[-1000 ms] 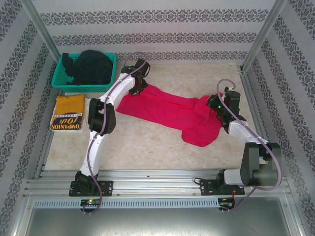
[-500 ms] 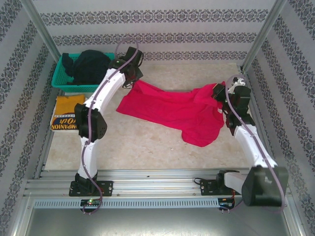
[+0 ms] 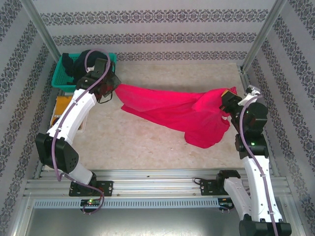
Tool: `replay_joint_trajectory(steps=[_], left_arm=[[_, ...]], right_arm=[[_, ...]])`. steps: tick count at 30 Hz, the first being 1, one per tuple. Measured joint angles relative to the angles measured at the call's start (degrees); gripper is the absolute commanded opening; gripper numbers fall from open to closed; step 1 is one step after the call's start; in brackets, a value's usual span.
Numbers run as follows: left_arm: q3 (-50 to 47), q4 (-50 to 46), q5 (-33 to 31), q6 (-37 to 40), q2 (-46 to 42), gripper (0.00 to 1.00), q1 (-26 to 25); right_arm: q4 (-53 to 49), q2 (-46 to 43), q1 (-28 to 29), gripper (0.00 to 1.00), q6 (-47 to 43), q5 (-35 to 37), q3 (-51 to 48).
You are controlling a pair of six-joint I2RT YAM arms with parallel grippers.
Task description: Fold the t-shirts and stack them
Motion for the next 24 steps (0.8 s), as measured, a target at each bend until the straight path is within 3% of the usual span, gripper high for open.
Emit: replay_joint_trajectory(steps=[5,13,17,20,24], left_arm=[[4.07,0.07,0.5,1.33,5.11,0.0,0.0],[21.4,1.75,3.28,5.95,26.03,0.0,0.15],[36.06,0.74,4.83,7.65,38.12,0.0,0.76],[51.01,-2.89,5.01,8.79,45.66,0.0,1.38],[60.19,-5.68,3.45,10.86,45.2,0.0,1.73]], right_arm=[[0.07,6.08,1.18,0.0,-0.42,-0.61,1.6],[6.23,32.2,3.76,0.0,-3.3,-0.48,9.81],[9.62,45.27,3.76,0.0,-4.33,-0.63,19.47],[11.76,50.38,3.76,0.0,-4.31,-1.38,26.01],[14.1,49.81,3.98,0.0,-4.28,-2.69,31.32]])
